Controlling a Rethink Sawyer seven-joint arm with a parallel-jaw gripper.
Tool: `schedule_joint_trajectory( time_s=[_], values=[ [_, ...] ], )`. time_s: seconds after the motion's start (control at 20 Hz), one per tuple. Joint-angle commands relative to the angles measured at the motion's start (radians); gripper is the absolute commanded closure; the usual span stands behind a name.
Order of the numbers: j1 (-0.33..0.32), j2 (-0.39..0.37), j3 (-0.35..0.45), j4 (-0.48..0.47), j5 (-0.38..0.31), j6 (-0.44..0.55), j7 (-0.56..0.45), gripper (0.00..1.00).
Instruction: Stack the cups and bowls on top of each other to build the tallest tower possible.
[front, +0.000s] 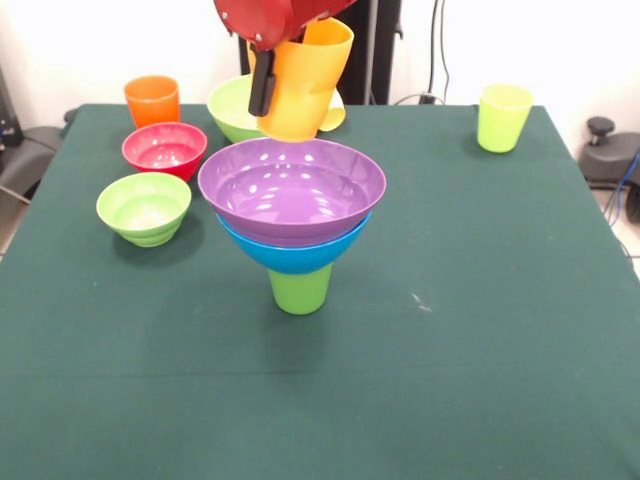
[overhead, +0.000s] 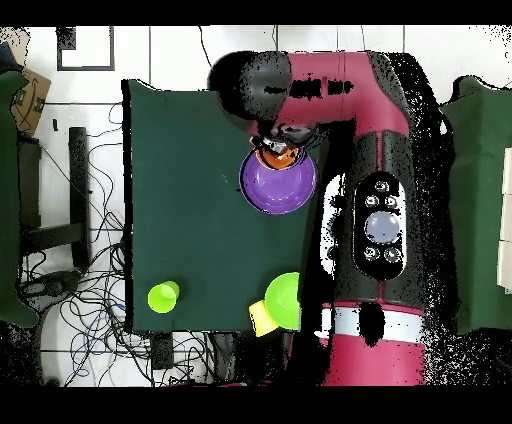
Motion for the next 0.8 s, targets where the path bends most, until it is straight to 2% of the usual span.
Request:
schedule_joint_trajectory(
  time_s=[0.05,0.8],
  values=[
    [-0.021,0.049,0.092,0.152,-0.017,-0.047,-0.113,1.0],
    [-0.025,0.075,0.095,0.132,-0.073,-0.051,-0.133,1.0]
  ],
)
